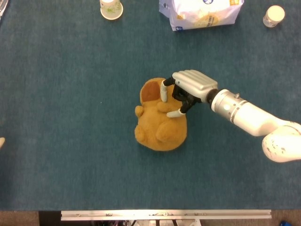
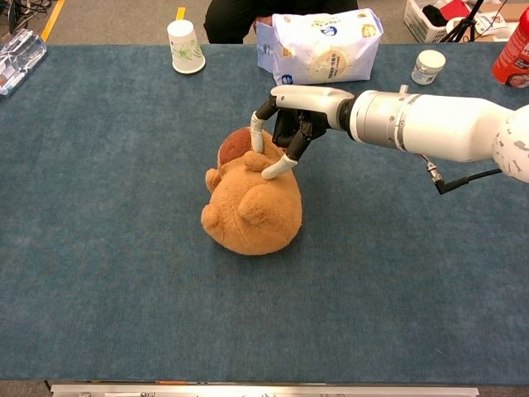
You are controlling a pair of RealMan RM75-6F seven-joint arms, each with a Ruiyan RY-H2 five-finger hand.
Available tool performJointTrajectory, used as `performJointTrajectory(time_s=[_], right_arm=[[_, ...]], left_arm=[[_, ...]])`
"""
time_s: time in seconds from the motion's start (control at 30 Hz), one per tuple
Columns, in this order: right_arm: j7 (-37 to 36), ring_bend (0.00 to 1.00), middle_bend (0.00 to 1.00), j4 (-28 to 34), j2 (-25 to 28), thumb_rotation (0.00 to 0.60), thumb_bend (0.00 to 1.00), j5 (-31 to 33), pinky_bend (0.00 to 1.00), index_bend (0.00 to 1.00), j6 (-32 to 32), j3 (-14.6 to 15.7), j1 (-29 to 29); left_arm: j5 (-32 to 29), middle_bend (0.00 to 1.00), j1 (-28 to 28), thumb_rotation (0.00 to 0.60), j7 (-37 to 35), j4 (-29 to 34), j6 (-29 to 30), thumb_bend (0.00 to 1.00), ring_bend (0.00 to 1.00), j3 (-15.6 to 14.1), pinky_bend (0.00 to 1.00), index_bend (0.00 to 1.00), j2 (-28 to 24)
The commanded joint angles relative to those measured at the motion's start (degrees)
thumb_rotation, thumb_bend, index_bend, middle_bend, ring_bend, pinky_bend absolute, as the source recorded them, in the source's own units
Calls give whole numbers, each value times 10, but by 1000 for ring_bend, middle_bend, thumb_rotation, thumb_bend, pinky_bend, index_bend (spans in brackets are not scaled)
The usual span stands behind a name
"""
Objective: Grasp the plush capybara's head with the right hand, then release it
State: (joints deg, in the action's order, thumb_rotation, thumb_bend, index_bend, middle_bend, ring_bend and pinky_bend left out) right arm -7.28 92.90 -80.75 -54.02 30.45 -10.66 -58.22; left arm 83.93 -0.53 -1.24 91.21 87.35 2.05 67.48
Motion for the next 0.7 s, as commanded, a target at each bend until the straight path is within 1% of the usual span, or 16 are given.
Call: performJointTrajectory(time_s=[0.03, 0.13, 0.37, 0.5, 0.7], right_arm=[[-6, 1000, 1000, -2, 0, 600, 15, -7, 1000, 527, -3, -2, 3], [-7, 1000, 1000, -5, -1, 600, 36, -7, 1000, 527, -4, -2, 3], [3, 1000, 1000, -6, -2, 600, 143, 10, 1000, 529, 0, 3, -2], [15, 1000, 1000, -3, -1, 600, 194, 26, 1000, 556, 6, 8, -7], [24, 1000, 1000, 2, 1, 600, 213, 39, 1000, 583, 10, 12, -10]], left_arm=[[0, 599, 0, 600, 0, 0, 0, 103, 469, 0, 617, 547, 0], [0, 599, -1, 600, 0, -1, -1, 104, 469, 0, 617, 547, 1], [1, 599, 0, 600, -1, -1, 0, 104, 469, 0, 617, 547, 1], [0, 599, 0, 600, -1, -1, -1, 103, 469, -1, 617, 547, 1], [0, 599, 0, 600, -1, -1, -1, 103, 469, 0, 617, 547, 1]])
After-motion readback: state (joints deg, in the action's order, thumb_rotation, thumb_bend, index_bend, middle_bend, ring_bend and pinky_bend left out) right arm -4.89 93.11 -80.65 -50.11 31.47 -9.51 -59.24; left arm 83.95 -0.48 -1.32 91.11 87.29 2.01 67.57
